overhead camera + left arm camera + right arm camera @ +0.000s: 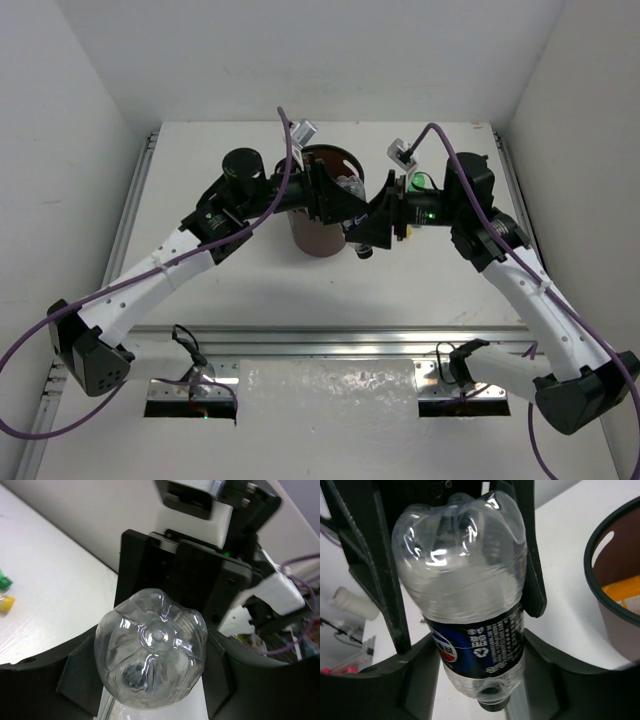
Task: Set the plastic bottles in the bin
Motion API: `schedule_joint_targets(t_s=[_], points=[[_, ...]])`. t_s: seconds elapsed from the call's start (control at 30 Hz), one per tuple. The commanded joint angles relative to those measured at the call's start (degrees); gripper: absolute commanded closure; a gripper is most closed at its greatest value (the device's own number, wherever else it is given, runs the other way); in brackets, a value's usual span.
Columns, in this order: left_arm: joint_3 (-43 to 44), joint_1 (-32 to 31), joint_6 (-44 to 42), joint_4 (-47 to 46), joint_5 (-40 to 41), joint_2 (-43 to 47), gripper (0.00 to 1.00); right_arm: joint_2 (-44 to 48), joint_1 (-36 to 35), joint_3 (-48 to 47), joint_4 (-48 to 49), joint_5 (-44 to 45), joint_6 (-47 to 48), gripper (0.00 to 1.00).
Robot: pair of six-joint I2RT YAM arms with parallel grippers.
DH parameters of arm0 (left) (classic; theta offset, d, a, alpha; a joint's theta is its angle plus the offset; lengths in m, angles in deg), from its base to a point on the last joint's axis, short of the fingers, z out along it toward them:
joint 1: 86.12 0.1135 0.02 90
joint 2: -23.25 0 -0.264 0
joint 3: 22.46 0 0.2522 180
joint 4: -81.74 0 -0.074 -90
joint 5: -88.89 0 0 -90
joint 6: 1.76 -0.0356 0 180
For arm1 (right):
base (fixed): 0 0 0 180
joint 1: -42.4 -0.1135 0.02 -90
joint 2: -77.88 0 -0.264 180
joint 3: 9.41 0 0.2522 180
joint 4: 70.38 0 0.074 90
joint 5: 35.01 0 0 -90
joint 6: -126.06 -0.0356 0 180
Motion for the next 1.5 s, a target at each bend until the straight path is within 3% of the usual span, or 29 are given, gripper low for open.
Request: schedule_joint_targets(t_s=[0.0,0.03,0.07,0.17,0.2,0.23,0.33,0.43,0.5,0.53,0.63,0.7,0.83,0.93,1.23,1.4,1.47], points=[[4.42,-0.33,-2.18,5.18,8.23,-0.61,0.99,0.8,-0.27,-2.68,1.0,6.08,1.85,0.11],[5.83,-0.24,-2.62,8.01,12.9,-1.22,0.99,1.67,-0.27,-2.16,-0.4,9.08,2.29,0.01],[10.1,-0.24,-2.98,15.35,24.96,-1.84,0.99,2.2,-0.1,-2.24,-4.76,12.68,3.6,0.01],[20.38,0.89,-3.59,27.68,44.34,-6.83,0.99,3.17,0.34,-3.73,-16.01,41.95,3.79,0.01],[22.52,1.6,-3.77,29.12,46.33,-8.42,0.98,3.61,0.52,-3.73,-17.45,42.07,3.61,0.01],[24.28,2.39,-3.86,30.52,47.48,-11.57,0.98,4.13,0.87,-2.95,-18.42,50.68,3.26,0.01],[30.52,5.29,-5.0,32.47,50.73,-16.76,0.95,5.19,3.32,-2.06,-20.62,57.16,2.56,0.01],[32.46,8.53,-5.0,32.21,49.17,-21.07,0.83,3.88,6.93,-2.41,-21.16,57.88,2.21,0.01],[33.69,9.51,-4.39,33.69,47.06,-23.28,0.63,1.69,10.09,-2.07,-20.54,58.15,2.03,0.01],[34.14,9.86,-4.21,34.66,46.79,-24.51,0.43,0.55,11.06,-1.98,-19.76,59.28,2.03,0.01],[31.17,9.95,-3.51,32.92,45.22,-23.04,0.19,-6.82,14.13,-2.94,-18.0,60.7,2.82,0.01],[30.02,9.86,-2.89,32.91,44.16,-20.58,0.15,-14.09,16.68,-3.64,-14.94,58.87,4.22,0.02],[28.44,9.34,-2.98,34.93,42.66,-13.55,0.0,-27.36,21.08,-7.15,-9.67,54.29,6.41,0.16],[24.93,9.07,-4.12,35.63,41.78,-6.52,0.0,-34.16,21.44,-12.51,-7.54,55.34,9.23,0.16],[9.72,8.46,-7.02,36.6,41.34,10.45,0.0,-58.58,23.02,-31.48,-12.89,54.11,11.17,0.22],[6.55,8.55,-8.25,38.62,43.71,14.41,0.0,-64.15,23.72,-33.62,-14.48,53.93,11.44,0.24],[6.28,8.46,-8.95,38.54,43.89,14.5,0.0,-64.68,23.81,-32.92,-14.3,52.53,11.09,0.32]])
